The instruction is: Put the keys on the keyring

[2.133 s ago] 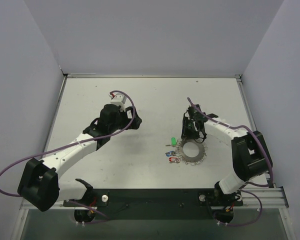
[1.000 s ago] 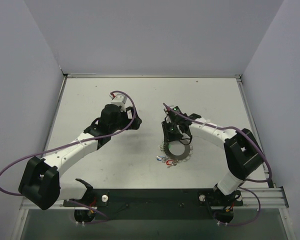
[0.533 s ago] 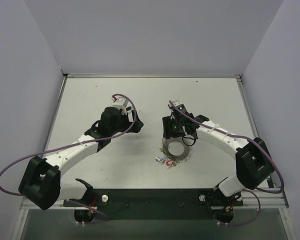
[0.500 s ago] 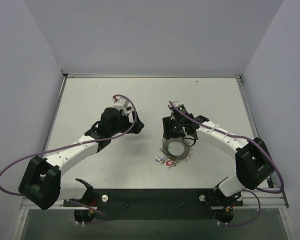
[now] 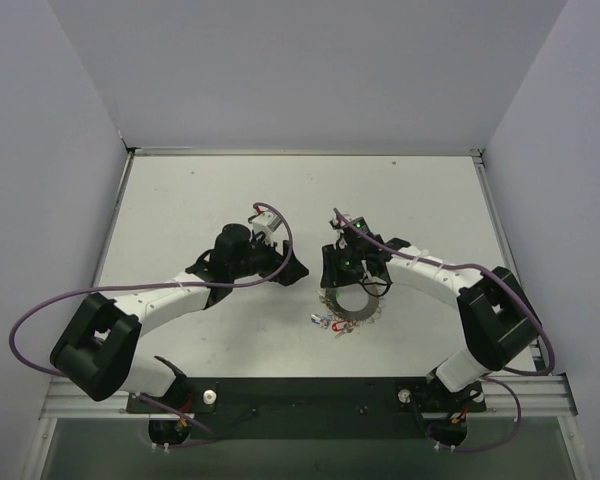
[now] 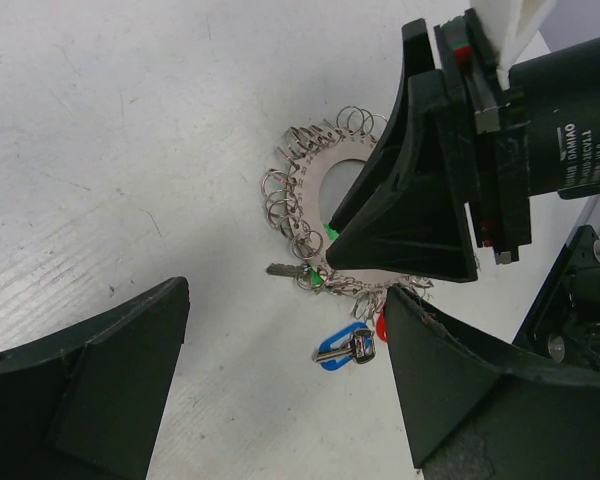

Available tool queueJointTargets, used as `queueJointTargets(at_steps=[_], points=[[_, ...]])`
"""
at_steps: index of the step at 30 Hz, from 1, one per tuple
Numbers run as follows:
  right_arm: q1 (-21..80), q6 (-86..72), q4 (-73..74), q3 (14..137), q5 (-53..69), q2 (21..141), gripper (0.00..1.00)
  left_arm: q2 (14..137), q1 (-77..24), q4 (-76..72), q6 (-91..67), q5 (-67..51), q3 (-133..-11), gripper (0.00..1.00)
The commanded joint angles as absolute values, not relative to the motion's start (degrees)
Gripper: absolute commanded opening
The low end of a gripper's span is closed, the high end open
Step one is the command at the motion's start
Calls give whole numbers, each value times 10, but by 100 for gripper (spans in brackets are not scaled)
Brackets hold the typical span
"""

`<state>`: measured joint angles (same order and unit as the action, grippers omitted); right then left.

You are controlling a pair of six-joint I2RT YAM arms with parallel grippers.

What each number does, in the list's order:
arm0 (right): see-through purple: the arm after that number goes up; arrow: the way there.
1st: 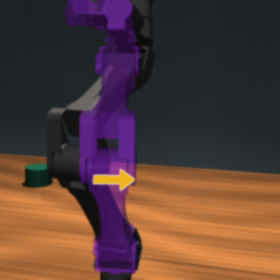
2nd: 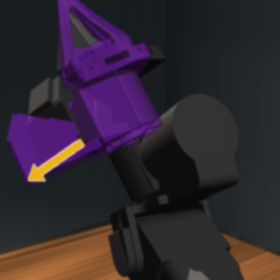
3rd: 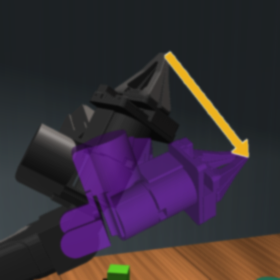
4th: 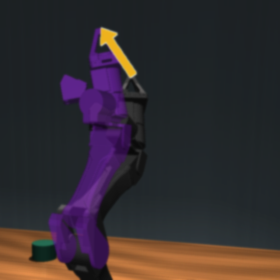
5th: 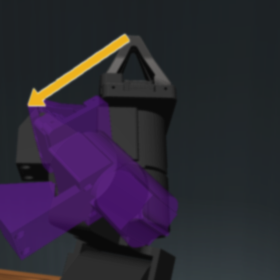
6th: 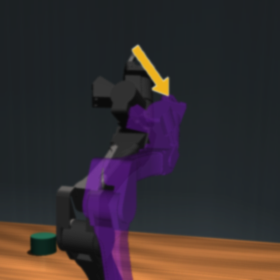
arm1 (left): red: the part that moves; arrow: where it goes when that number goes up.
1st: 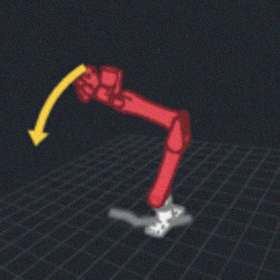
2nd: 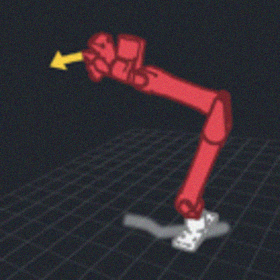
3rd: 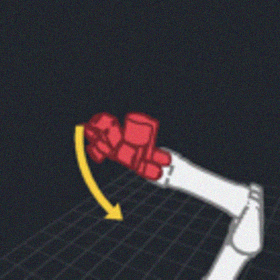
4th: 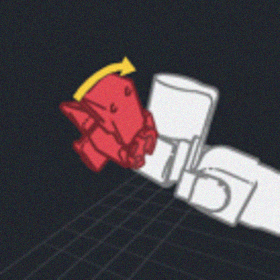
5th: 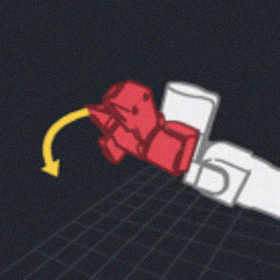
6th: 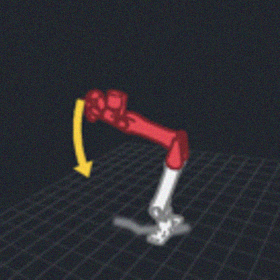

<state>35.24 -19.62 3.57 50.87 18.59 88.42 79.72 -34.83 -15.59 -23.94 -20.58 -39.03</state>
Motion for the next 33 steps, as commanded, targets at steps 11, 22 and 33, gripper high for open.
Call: queueJointTargets(at_steps=[11,22,33], points=[[352,-203,46,510,156,925,24,780,-350,-192,-219,-209,-408,88],[351,-206,45,507,161,942,21,787,-351,-192,-218,-210,-410,88],[351,-207,33,507,186,937,0,779,-351,-186,-213,-204,-406,88]])
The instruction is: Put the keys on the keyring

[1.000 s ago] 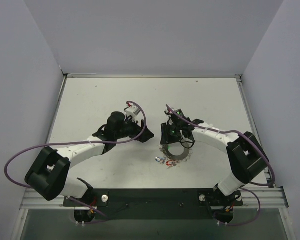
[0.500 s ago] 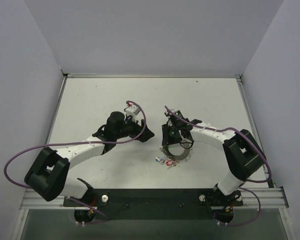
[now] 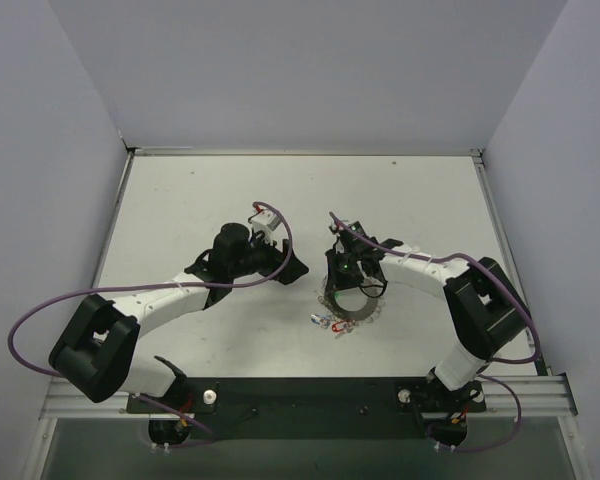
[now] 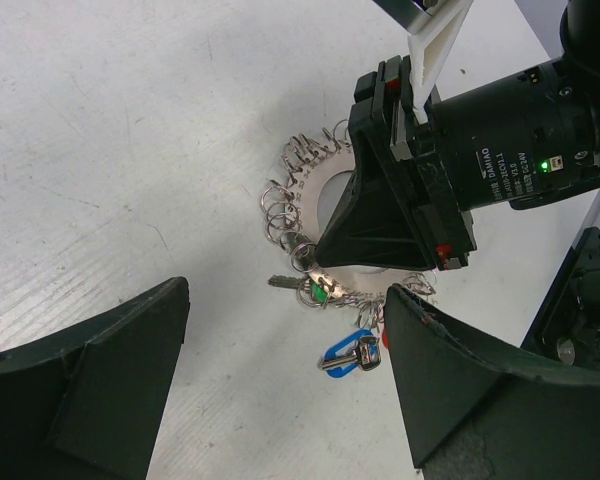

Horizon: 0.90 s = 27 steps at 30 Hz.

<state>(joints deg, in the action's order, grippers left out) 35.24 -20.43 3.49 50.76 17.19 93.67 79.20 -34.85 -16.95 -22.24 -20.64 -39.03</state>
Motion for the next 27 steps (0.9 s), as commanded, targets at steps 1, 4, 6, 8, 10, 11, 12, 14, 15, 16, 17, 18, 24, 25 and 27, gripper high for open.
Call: queueJointTargets(at_steps=[1,4,6,8,10,11,12,14,15,16,17,18,24,25,27], points=[[350,-206,33,508,187,935,0,778,-351,-185,-211,-203,-405,88],[347,-202,33,508,188,919,0,771,-351,-176,-205,-192,-409,88],[347,-197,33,507,187,898,0,765,-351,-171,-204,-187,-408,88],[346,-190,33,505,177,882,0,752,-351,-176,-204,-184,-400,88],[347,-179,32,504,174,856,0,737,-351,-179,-204,-181,-396,88],[346,-175,31,504,172,847,0,732,-351,-185,-204,-180,-392,88],[347,-173,29,504,170,830,0,728,-351,-185,-203,-180,-390,88],[347,-166,23,501,171,812,0,716,-351,-192,-202,-185,-389,88],[347,-164,19,499,176,796,0,712,-351,-195,-202,-189,-387,88],[347,-163,12,495,178,788,0,706,-351,-200,-203,-196,-385,88],[346,-159,11,495,180,781,0,703,-351,-208,-204,-199,-381,88],[346,-161,11,494,168,774,0,701,-351,-212,-205,-201,-378,88],[337,-167,47,504,173,809,37,693,-351,-211,-202,-200,-374,88],[337,-171,49,503,171,816,40,692,-351,-208,-202,-199,-374,88],[337,-179,51,502,167,837,44,693,-351,-207,-202,-199,-372,88]])
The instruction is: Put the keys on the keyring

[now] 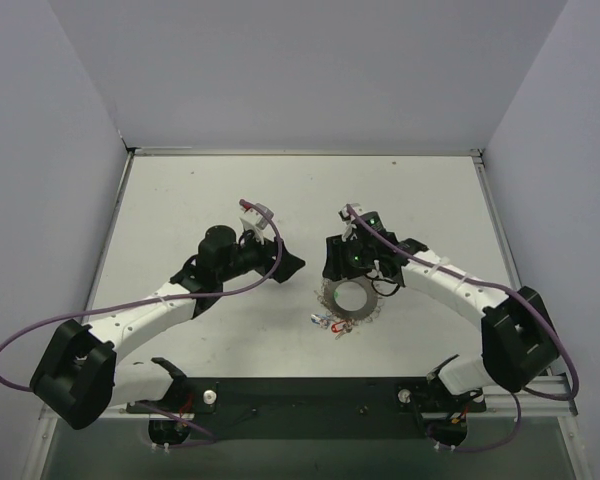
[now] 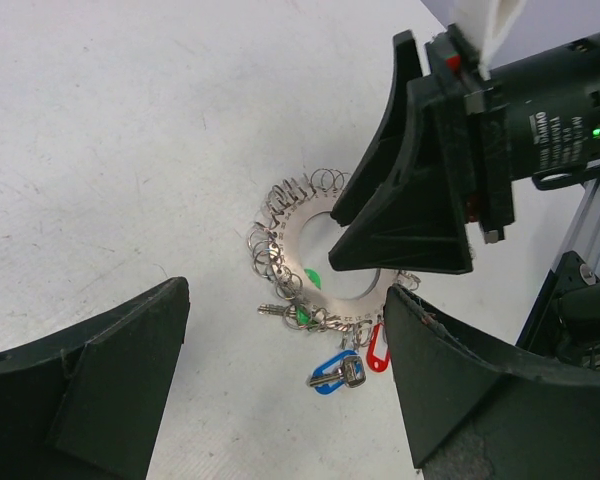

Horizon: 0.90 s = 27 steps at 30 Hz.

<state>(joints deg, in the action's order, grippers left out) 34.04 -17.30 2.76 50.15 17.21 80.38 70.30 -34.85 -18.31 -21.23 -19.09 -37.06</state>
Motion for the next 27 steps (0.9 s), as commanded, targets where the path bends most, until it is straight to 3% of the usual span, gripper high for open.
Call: queueJointTargets(at_steps=[1,27], points=[[337,-182,54,502,164,845,45,693,-351,-208,-202,-199,-372,88],[338,-207,20,510,219,946,23,694,-351,-214,-199,-192,-364,88]])
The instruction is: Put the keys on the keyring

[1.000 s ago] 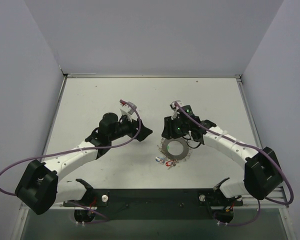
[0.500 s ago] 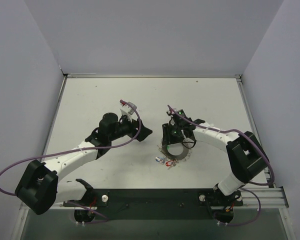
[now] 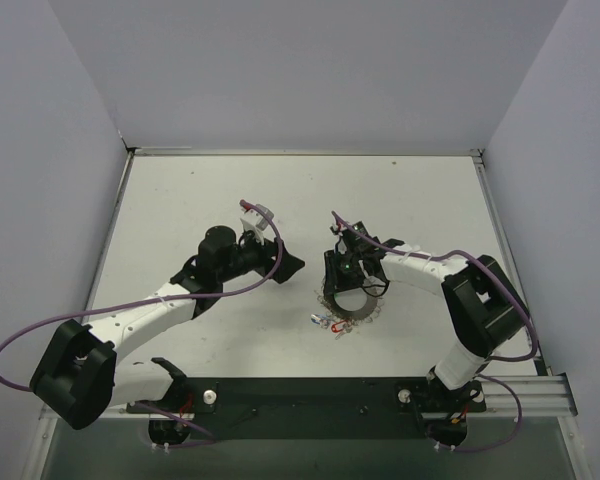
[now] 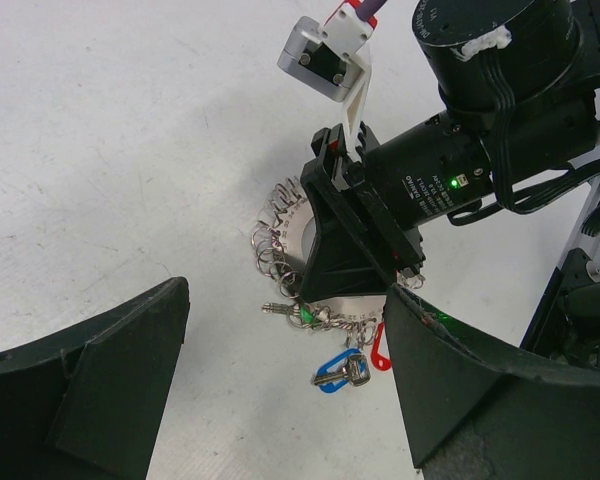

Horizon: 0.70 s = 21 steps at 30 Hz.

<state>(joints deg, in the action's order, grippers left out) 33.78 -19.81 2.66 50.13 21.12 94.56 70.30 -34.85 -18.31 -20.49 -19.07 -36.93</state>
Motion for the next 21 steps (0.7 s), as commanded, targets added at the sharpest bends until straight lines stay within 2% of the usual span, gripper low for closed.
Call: queueJointTargets(at_steps=[1,9,12,15,21], points=[[338,-207,20,511,217,945,23,695,-351,-214,-199,-192,-365,88],[341,-207,10,512,221,966,21,697,-351,-211,-199,-192,-366,88],[341,-205,9,515,226,971,15,692,-351,-206,-198,-189,-365,88],[341,-200,7,516,232,968,1,686,-351,-206,-198,-185,-359,88],[342,-177,5,504,230,913,0,672,-351,-192,-192,-182,-362,88]])
